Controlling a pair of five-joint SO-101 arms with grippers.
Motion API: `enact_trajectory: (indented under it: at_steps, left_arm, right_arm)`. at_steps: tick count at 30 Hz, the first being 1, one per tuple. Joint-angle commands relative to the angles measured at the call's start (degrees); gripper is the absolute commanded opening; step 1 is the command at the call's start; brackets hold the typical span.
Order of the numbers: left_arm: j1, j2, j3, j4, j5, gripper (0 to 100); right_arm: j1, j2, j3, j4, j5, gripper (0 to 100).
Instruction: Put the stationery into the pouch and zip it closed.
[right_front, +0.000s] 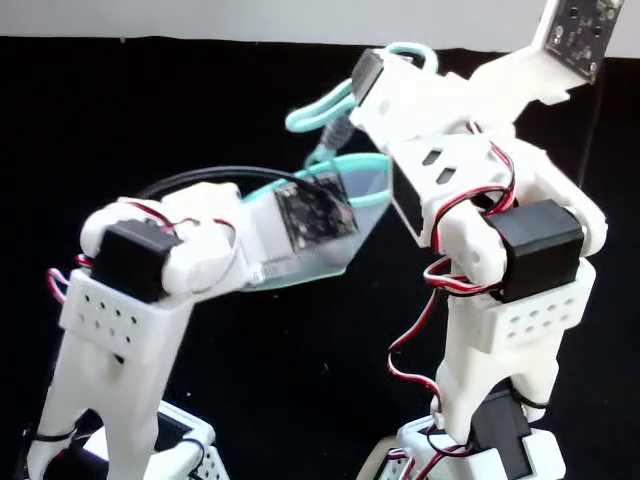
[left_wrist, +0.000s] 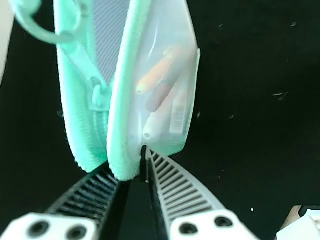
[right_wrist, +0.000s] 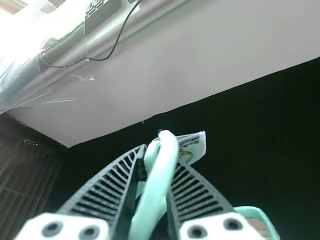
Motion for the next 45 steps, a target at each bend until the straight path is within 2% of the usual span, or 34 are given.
enact_trajectory:
  at_steps: [1,17,34,45]
  left_arm:
    - [-3.30,-1.36,1.19,0.62,0.62,1]
    - [-13.23,-13.85,13.93,-1.76,0.70,1]
    - [-14.02,-14.55,15.69,-1.85,2.11,1]
    - [-14.02,-14.55,15.69,-1.85,2.20,1]
  right_arm:
    - [1.54,-0.48,-1.45,1.54,0.44,0.7]
    - [11.56,-0.57,-1.54,4.53,0.44,0.7]
    - [28.26,-0.22,-1.45,5.85,0.44,0.7]
    - [29.23,-0.04,-1.45,6.20,0.62,0.8]
